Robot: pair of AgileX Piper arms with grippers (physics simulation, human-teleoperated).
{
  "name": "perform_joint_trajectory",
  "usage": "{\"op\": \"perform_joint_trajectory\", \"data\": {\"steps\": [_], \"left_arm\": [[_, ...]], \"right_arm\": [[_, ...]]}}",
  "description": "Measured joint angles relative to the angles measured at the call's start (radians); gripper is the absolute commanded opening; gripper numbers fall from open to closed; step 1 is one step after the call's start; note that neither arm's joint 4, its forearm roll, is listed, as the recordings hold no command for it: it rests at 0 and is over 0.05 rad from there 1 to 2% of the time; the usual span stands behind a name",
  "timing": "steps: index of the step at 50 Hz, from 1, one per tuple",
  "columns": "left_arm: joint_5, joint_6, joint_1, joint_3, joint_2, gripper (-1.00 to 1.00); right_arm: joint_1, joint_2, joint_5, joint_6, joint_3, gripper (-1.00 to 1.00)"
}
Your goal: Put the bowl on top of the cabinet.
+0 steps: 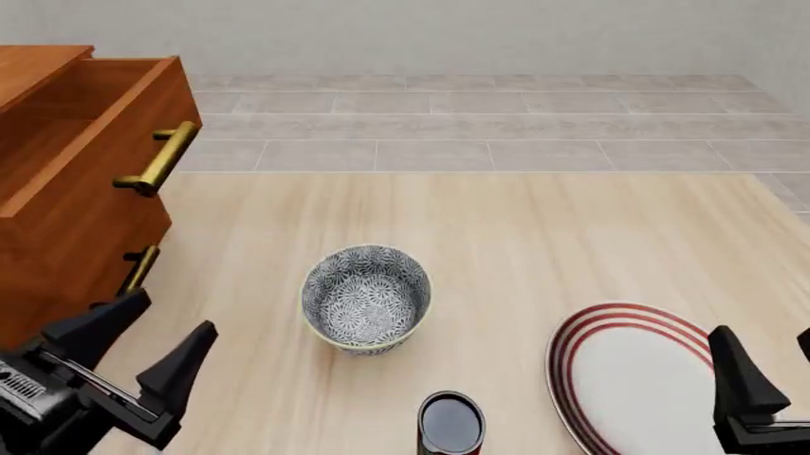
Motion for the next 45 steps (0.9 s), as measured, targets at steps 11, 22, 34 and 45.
{"op": "perform_joint_trajectory", "data": {"steps": [11,22,34,45], "left_arm": [[-0.091,0.001,-0.057,-0.027,0.124,1.0],[-0.138,-0.003,-0.097,-0.071,0.238,1.0],[-0.086,-0.014,-0.131,-0.168,0.339,1.0],[-0.008,-0.016,-0.158,-0.259,0.417,1.0]], "right_arm": [[0.0,0.005,-0.002,0.001,0.0,1.0],[0.001,0.016,-0.01,0.006,0.0,1.0],[0.004,0.024,-0.015,0.005,0.0,1.0],[0.005,0.026,-0.016,0.002,0.0,1.0]]}}
